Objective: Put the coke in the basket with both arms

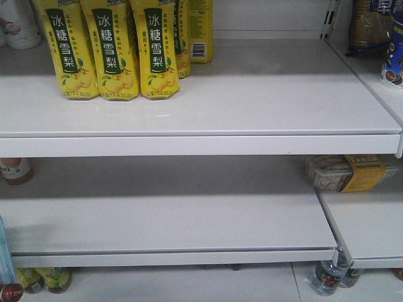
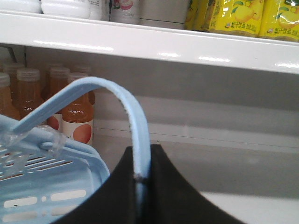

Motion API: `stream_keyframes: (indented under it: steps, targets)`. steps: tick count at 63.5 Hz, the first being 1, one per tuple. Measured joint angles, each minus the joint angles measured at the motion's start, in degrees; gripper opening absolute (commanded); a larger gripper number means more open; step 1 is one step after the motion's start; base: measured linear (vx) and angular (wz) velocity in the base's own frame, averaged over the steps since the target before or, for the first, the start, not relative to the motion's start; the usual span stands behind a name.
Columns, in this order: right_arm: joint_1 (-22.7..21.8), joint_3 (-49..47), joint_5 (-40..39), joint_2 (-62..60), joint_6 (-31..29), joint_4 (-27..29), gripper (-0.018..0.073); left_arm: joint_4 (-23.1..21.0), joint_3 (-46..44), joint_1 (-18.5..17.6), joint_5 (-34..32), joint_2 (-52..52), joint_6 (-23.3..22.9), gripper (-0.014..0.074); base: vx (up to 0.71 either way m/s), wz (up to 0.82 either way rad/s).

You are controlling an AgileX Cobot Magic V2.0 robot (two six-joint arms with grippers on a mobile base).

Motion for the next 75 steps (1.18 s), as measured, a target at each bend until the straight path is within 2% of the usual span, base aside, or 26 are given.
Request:
stream_keyframes:
  steps: [75]
  targets:
    - [0.0, 0.0, 0.0, 0.0, 0.0, -0.08, -0.0005, 0.0, 0.0, 0.0, 0.0, 0.0, 0.1, -0.0006, 0.0, 0.0]
